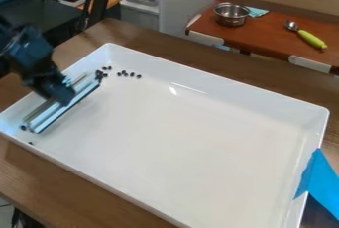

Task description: Sweep into pile

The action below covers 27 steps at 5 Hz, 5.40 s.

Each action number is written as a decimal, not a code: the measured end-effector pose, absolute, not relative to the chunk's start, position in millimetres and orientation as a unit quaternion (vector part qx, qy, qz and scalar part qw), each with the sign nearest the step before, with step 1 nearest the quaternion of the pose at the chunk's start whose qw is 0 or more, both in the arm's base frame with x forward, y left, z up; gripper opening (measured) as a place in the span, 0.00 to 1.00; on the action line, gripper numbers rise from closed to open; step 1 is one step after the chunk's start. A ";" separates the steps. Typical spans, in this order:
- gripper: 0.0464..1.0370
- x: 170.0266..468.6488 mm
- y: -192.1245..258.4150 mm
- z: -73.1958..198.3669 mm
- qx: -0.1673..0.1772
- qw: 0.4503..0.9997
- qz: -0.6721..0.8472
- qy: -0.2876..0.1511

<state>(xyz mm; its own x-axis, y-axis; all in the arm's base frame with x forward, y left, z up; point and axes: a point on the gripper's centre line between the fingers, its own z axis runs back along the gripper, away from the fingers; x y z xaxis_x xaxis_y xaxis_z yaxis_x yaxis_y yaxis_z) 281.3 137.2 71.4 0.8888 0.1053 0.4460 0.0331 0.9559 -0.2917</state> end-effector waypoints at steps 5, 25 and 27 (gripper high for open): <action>0.33 397.2 11.7 60.8 -0.121 0.958 0.123 -0.231; 0.33 362.6 -101.4 69.1 -0.108 0.956 0.108 -0.249; 0.68 371.9 -104.9 60.9 -0.093 0.966 0.083 -0.227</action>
<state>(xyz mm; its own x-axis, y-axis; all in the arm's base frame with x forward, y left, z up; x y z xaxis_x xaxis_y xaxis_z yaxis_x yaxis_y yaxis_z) 371.9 -104.9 60.9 0.8829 0.2027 0.4235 -0.1183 0.9690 -0.2170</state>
